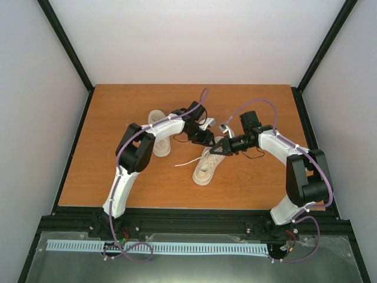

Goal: Tie the shoes
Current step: Wrap the shoelace around the shoelace.

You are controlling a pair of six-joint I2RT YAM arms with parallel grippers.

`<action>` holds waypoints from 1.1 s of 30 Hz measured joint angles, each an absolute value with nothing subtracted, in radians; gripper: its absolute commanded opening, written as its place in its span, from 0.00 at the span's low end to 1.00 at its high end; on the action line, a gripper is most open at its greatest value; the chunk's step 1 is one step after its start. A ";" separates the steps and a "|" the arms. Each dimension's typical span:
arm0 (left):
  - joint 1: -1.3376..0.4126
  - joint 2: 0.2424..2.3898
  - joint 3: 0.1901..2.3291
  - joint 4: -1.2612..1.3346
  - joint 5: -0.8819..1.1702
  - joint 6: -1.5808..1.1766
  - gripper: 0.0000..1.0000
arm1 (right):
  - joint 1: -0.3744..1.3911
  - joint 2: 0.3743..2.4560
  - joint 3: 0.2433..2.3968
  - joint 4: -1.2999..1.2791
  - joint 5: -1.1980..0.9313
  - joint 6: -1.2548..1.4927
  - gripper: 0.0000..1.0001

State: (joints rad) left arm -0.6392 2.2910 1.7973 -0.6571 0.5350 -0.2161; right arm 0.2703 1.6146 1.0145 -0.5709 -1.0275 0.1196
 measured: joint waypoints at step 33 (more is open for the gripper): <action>-0.644 1.958 1.485 -0.634 0.263 -0.213 0.61 | 0.270 1.615 1.018 -0.601 -1.023 0.109 0.03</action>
